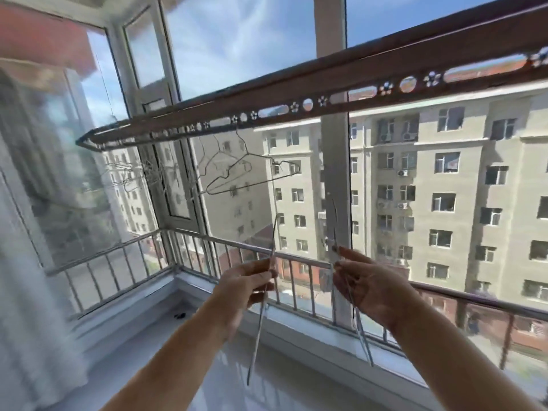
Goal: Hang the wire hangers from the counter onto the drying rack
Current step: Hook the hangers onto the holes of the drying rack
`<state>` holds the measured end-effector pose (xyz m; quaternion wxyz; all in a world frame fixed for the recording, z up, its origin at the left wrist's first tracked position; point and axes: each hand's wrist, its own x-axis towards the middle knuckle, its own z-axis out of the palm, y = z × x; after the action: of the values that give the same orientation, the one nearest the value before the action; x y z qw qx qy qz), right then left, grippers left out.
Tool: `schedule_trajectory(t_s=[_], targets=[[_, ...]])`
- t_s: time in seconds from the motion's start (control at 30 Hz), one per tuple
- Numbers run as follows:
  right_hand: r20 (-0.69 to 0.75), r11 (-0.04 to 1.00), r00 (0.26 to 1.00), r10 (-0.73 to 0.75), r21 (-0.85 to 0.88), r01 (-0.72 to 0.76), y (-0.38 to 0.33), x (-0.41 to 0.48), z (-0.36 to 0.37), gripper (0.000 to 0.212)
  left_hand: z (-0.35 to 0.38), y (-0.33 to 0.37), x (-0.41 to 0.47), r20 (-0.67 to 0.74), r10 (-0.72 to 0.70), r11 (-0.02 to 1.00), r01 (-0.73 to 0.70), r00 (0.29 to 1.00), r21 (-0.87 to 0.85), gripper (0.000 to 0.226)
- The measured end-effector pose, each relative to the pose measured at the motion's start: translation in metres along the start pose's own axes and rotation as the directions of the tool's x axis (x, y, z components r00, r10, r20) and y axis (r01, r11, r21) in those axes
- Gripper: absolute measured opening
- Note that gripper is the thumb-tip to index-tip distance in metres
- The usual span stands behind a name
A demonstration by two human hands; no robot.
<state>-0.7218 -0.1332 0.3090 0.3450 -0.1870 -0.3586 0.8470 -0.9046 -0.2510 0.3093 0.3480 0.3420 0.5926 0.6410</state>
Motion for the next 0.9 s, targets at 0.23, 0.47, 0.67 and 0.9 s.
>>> schedule_trajectory(t_s=[0.23,0.47,0.67,0.9], targets=[[0.155,0.999,0.987,-0.034,0.018,0.031,-0.015,0.094,0.059,0.038,-0.03,0.055,0.077,0.06,0.061,0.996,-0.056,0.996,-0.076,0.024],[0.131,0.985,0.977,-0.169,-0.001,0.17,-0.051,0.159,0.098,0.027,-0.035,0.095,0.152,0.128,0.142,0.981,-0.122,0.981,-0.151,0.022],[0.075,0.951,0.948,-0.309,-0.003,0.31,-0.072,0.187,0.107,0.027,-0.03,0.119,0.203,0.231,0.185,0.967,-0.135,0.955,-0.218,0.02],[-0.044,0.897,0.896,-0.441,-0.038,0.439,-0.098,0.208,0.11,0.033,-0.015,0.139,0.256,0.313,0.199,0.953,-0.109,0.929,-0.283,0.018]])
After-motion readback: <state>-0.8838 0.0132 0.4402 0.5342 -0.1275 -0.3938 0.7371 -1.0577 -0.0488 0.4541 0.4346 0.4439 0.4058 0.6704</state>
